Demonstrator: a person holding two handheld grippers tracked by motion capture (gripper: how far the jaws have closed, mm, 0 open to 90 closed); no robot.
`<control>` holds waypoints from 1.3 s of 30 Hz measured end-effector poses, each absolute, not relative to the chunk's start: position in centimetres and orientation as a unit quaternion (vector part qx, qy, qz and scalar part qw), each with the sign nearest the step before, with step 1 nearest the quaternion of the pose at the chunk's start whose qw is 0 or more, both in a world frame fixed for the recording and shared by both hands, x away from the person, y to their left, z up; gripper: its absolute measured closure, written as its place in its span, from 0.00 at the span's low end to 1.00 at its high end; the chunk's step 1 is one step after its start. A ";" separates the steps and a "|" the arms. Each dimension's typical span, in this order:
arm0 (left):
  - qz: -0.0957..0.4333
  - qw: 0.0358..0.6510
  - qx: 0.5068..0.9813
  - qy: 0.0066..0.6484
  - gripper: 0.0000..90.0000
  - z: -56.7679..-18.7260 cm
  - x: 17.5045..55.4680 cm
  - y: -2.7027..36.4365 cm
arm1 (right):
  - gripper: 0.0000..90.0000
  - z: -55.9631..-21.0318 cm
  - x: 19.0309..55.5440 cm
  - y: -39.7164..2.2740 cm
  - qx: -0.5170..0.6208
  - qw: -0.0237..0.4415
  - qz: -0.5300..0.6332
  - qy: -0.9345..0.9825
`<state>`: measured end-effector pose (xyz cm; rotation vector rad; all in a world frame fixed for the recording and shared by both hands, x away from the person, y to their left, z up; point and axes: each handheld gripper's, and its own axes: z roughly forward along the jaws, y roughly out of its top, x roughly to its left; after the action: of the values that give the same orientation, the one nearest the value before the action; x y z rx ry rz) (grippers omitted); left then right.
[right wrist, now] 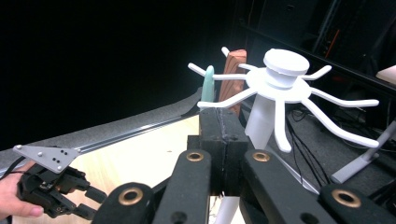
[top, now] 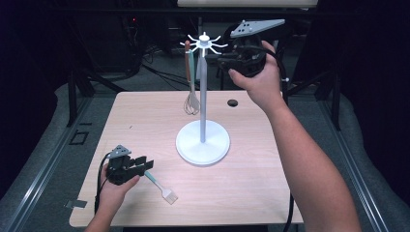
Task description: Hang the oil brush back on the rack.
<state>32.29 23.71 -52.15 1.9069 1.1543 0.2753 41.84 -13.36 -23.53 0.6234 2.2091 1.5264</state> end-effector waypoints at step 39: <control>0.118 0.434 0.748 0.488 0.64 -52.6 32.7 25.1 | 0.52 -42.0 37.5 -11.3 0.247 0.122 0.471 0.838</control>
<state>32.68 25.07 -52.56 1.8633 1.2141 0.2926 37.52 -11.29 -42.03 0.7217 2.4461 1.3760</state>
